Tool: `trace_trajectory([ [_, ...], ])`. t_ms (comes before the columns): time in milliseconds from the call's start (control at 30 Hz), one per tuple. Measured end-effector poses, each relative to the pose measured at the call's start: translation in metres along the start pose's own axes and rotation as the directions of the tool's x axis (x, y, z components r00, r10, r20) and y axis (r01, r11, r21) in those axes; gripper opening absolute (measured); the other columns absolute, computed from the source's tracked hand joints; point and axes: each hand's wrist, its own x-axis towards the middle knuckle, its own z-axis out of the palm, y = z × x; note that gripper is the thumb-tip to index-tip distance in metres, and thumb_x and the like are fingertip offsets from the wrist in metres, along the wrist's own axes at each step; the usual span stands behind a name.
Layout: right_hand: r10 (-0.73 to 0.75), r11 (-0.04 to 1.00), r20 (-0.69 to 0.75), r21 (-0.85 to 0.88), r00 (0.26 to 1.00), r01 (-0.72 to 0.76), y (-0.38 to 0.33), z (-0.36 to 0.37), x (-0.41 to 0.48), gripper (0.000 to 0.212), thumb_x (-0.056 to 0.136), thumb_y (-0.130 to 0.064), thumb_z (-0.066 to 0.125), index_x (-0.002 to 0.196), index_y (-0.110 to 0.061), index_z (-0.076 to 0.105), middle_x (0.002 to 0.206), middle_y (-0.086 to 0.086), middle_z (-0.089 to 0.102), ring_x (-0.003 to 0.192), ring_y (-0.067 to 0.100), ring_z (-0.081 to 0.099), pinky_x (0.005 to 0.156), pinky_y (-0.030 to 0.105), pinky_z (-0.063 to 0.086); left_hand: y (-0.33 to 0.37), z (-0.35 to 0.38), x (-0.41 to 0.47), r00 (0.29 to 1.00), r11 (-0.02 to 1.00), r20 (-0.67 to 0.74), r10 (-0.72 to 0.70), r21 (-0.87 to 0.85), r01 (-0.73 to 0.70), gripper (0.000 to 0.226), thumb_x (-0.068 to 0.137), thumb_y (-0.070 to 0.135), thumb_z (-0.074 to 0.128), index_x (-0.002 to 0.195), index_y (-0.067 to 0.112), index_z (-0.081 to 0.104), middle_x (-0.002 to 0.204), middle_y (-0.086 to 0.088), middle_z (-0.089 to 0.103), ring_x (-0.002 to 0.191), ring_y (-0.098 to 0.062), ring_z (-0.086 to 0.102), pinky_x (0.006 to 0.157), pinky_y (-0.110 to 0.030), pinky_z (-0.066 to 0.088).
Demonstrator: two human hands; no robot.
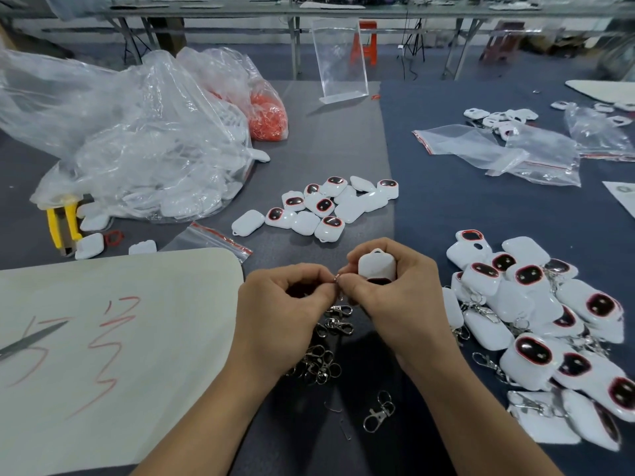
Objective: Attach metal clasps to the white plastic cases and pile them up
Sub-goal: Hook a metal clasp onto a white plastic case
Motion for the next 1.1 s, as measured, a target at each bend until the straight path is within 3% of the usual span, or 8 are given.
trace_trajectory([
  [133, 0.043, 0.990, 0.033, 0.133, 0.999, -0.047, -0.0012, 0.0017, 0.0013, 0.025, 0.075, 0.008, 0.079, 0.074, -0.016, 0.073, 0.066, 0.004, 0.069, 0.057, 0.012, 0.061, 0.053, 0.023, 0.050, -0.0012, 0.0007, 0.0018, 0.999, 0.997, -0.008, -0.036, -0.073, 0.036, 0.015, 0.075, 0.018, 0.075, 0.073, 0.033, 0.077, 0.066, 0.008, 0.072, 0.059, -0.005, 0.063, 0.059, -0.019, 0.050],
  [367, -0.068, 0.994, -0.020, -0.087, 0.997, 0.066, 0.0004, -0.0001, -0.0022, 0.020, 0.075, -0.007, 0.080, 0.075, -0.025, 0.073, 0.064, -0.005, 0.069, 0.057, 0.009, 0.064, 0.055, 0.025, 0.054, -0.0010, 0.0018, -0.0003, 1.000, 0.999, -0.001, -0.024, -0.027, 0.024, 0.027, 0.077, 0.006, 0.076, 0.079, 0.033, 0.080, 0.069, 0.011, 0.075, 0.063, -0.010, 0.072, 0.061, -0.019, 0.056],
  [467, -0.055, 0.996, -0.074, -0.070, 0.996, 0.049, 0.0015, -0.0001, -0.0018, 0.018, 0.073, -0.008, 0.079, 0.076, -0.025, 0.073, 0.064, -0.002, 0.069, 0.057, 0.012, 0.066, 0.055, 0.033, 0.059, 0.0027, -0.0016, -0.0006, 0.997, 0.995, 0.076, -0.022, -0.094, 0.029, 0.032, 0.078, 0.002, 0.081, 0.086, 0.033, 0.082, 0.076, 0.010, 0.078, 0.073, -0.009, 0.075, 0.068, -0.019, 0.058],
  [567, -0.027, 0.999, -0.054, -0.029, 0.998, 0.026, 0.0020, 0.0000, -0.0009, 0.020, 0.073, -0.004, 0.079, 0.076, -0.023, 0.073, 0.065, 0.001, 0.069, 0.058, 0.013, 0.065, 0.057, 0.036, 0.059, 0.0043, -0.0011, -0.0006, 1.000, 0.999, 0.018, -0.007, -0.053, 0.008, 0.031, 0.078, 0.008, 0.084, 0.085, 0.039, 0.080, 0.075, 0.015, 0.076, 0.072, -0.004, 0.074, 0.067, -0.014, 0.055],
  [733, -0.035, 0.991, 0.006, -0.132, 0.999, 0.036, 0.0004, -0.0009, -0.0010, 0.021, 0.074, -0.008, 0.078, 0.071, -0.029, 0.078, 0.065, -0.007, 0.072, 0.062, 0.006, 0.068, 0.058, 0.024, 0.055, 0.0015, -0.0016, 0.0021, 0.999, 1.000, -0.037, 0.011, -0.008, -0.011, 0.034, 0.078, 0.007, 0.083, 0.083, 0.040, 0.079, 0.076, 0.017, 0.076, 0.072, -0.005, 0.071, 0.069, -0.023, 0.056],
  [833, -0.078, 0.974, 0.042, -0.210, 0.996, 0.085, -0.0007, -0.0052, -0.0017, 0.022, 0.077, -0.010, 0.083, 0.072, -0.032, 0.079, 0.065, -0.014, 0.073, 0.066, 0.001, 0.070, 0.057, 0.012, 0.050, 0.0027, -0.0025, 0.0010, 0.995, 0.994, -0.062, 0.080, 0.082, -0.075, 0.030, 0.076, 0.009, 0.085, 0.078, 0.039, 0.080, 0.078, 0.023, 0.074, 0.069, 0.003, 0.067, 0.062, -0.009, 0.045],
  [1000, -0.152, 0.958, 0.035, -0.239, 0.988, 0.156, -0.0024, -0.0017, -0.0049, 0.020, 0.079, -0.010, 0.082, 0.070, -0.028, 0.079, 0.066, -0.017, 0.072, 0.066, 0.002, 0.070, 0.059, 0.012, 0.050, 0.0024, -0.0013, -0.0005, 0.985, 0.984, -0.108, 0.138, 0.126, -0.124, 0.028, 0.077, 0.008, 0.084, 0.086, 0.035, 0.081, 0.083, 0.025, 0.073, 0.080, 0.002, 0.070, 0.069, -0.007, 0.047],
  [1100, -0.160, 0.964, -0.016, -0.219, 0.987, 0.153, -0.0021, -0.0016, -0.0025, 0.022, 0.078, -0.008, 0.078, 0.067, -0.027, 0.076, 0.063, -0.013, 0.071, 0.063, 0.003, 0.067, 0.058, 0.011, 0.046, 0.0022, -0.0002, 0.0012, 0.990, 0.991, -0.083, 0.116, 0.075, -0.109, 0.029, 0.075, 0.010, 0.086, 0.082, 0.038, 0.080, 0.079, 0.024, 0.074, 0.072, 0.002, 0.068, 0.064, -0.006, 0.043],
])
